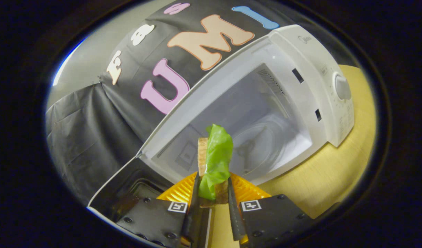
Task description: Open the microwave oven with the left hand, put the food in, and close the microwave oven.
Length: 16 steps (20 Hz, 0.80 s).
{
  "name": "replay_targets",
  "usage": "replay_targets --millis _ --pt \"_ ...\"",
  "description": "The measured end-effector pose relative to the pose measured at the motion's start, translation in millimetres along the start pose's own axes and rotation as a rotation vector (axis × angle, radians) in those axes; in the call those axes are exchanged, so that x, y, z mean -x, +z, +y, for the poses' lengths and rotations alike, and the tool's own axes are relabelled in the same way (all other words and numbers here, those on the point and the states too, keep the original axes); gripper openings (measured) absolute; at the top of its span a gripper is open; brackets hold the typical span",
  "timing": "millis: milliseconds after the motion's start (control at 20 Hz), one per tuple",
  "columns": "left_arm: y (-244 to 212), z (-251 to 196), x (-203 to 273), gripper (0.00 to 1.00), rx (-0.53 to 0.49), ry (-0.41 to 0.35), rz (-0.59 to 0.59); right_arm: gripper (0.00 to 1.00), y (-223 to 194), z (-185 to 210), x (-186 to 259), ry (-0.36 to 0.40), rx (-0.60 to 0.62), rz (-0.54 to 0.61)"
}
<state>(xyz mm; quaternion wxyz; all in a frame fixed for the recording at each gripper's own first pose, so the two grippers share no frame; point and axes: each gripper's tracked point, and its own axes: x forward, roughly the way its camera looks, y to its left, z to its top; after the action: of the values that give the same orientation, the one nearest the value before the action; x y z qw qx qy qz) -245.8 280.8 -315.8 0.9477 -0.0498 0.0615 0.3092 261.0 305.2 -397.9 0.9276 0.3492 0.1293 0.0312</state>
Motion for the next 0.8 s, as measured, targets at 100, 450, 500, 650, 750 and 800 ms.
replay_targets --millis 100,450,500,650,750,800 --pt "-3 -3 -2 0.97 0.001 -0.012 0.002 0.42 9 2 -11 0.006 -0.003 -0.041" --pt "-9 -2 -7 0.97 -0.003 -0.011 0.014 0.41 18 9 -45 0.001 0.029 -0.059" --pt "-11 -2 -8 0.97 -0.002 -0.009 0.016 0.41 18 7 -51 -0.011 0.044 -0.058" --pt "-13 0 -11 0.97 0.001 -0.004 0.026 0.41 21 -1 -63 -0.031 0.051 -0.070" --pt "-9 0 -13 0.97 0.000 0.000 0.017 0.41 28 -6 -67 -0.053 0.097 -0.093" --pt "-8 -1 -13 0.97 -0.005 -0.002 0.009 0.34 31 -10 -69 -0.067 0.130 -0.101"
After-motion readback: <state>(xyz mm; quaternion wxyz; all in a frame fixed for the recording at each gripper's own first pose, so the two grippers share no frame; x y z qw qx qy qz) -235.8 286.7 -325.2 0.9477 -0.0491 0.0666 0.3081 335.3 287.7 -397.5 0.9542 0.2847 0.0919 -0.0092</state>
